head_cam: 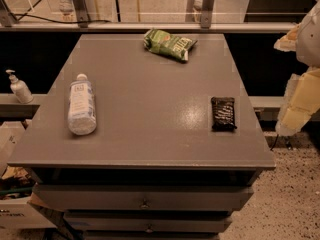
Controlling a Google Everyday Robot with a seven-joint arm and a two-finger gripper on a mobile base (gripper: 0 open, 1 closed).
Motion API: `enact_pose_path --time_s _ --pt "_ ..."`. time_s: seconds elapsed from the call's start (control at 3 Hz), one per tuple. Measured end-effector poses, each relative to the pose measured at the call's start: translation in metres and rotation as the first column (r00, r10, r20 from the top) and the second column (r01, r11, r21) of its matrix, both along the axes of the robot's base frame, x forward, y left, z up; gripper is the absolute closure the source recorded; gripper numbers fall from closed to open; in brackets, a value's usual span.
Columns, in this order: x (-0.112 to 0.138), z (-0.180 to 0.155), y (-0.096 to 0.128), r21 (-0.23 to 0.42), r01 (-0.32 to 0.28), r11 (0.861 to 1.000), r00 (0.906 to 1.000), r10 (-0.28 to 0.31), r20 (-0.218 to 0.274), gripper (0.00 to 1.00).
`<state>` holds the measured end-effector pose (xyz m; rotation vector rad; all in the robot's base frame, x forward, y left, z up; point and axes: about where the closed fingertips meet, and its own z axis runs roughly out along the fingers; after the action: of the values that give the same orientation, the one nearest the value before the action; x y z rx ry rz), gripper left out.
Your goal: Place blue plastic bottle upright
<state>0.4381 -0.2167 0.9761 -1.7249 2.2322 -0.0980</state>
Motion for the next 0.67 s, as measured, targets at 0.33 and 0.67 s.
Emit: enact_pose_path --time_s 0.33,0.67 --pt "0.0 0.0 0.0 0.0 0.0 1.0 1.0 0.0 0.0 0.0" --pt "0.005 -0.0044 0.0065 0.008 -0.02 1.0 0.9998 0.02 0.007 0.0"
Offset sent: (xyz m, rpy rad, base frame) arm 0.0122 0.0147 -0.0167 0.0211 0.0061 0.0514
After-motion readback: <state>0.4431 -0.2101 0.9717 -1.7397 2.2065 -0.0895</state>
